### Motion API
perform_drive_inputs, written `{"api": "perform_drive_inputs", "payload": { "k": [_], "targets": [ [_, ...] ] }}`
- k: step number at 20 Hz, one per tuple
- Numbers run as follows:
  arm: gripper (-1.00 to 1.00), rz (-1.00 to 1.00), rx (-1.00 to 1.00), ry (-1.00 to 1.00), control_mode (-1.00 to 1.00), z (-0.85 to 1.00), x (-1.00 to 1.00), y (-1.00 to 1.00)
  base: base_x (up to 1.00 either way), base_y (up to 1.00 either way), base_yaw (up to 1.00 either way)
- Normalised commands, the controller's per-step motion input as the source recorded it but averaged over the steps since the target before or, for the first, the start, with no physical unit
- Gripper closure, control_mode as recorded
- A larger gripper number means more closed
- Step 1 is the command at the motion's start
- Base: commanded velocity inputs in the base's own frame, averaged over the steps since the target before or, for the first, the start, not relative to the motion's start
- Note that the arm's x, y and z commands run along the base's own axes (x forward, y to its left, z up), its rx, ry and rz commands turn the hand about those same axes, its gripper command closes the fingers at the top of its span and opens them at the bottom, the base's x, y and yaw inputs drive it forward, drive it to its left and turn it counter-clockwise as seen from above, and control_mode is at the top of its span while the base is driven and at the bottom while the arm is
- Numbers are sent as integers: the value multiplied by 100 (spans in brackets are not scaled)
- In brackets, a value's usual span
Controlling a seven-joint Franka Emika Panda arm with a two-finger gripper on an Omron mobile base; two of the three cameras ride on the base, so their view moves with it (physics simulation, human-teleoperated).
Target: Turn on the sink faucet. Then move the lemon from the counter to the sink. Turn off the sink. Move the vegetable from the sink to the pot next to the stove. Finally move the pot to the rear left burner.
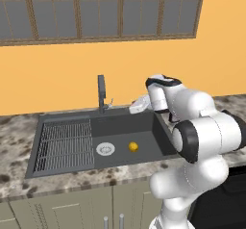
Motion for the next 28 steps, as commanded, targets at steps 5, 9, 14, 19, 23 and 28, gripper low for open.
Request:
{"api": "perform_drive_inputs", "payload": {
  "k": [5,9,14,19,23,28],
  "targets": [
    [-100,-17,-12,32,-100,0,-34,-8,0,0,0],
    [-100,-17,-12,37,-100,0,-19,-13,0,0,0],
    [-100,-13,-13,37,-100,-1,-10,-27,0,0,0],
    [-100,-8,-14,34,-100,-21,0,-37,0,0,0],
    [-100,-7,-15,18,-100,-58,0,-32,0,0,0],
    [-100,0,-21,0,-100,-56,3,-1,0,0,0]
  ]
}}
